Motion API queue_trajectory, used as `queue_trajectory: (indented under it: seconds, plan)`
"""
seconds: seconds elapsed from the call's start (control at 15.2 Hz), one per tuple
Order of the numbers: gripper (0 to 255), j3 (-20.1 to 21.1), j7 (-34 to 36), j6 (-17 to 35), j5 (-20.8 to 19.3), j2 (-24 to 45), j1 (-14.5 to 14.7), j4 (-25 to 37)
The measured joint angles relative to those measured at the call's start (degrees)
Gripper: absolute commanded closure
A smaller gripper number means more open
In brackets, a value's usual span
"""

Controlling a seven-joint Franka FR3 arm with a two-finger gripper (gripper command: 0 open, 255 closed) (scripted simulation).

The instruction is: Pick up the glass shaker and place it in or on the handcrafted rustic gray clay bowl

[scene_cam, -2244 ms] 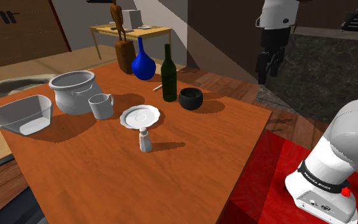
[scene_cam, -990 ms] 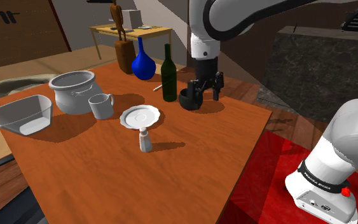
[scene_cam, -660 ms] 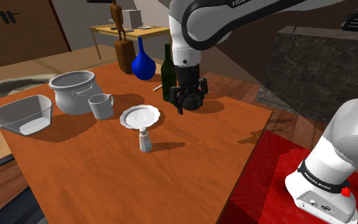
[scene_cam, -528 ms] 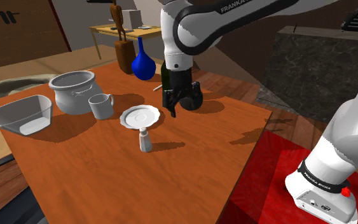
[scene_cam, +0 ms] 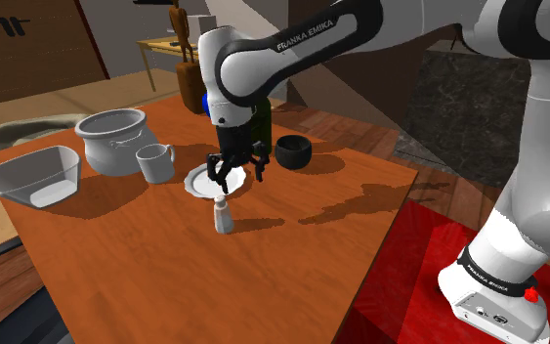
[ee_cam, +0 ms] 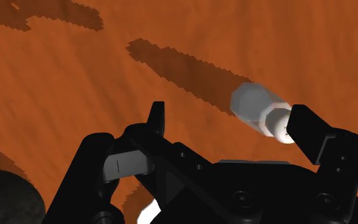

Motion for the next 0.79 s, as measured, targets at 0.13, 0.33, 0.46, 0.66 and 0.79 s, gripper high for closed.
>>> queue_trajectory:
  seconds: [0.13, 0.33, 0.46, 0.66, 0.79]
  plan:
    - [0, -0.2, 2.0, -0.7, -1.3, 4.4, 1.5, 5.0]
    - [0, -0.8, 4.7, -2.4, -3.2, 11.8, 4.1, 14.1]
    - [0, -1.0, 5.4, -1.9, -3.6, 13.8, 4.8, 15.6]
    - [0, -1.1, 5.4, 0.2, -3.7, 14.3, 4.8, 13.9]
    - [0, -1.1, 5.5, 1.5, -3.9, 14.8, 5.0, 13.2]
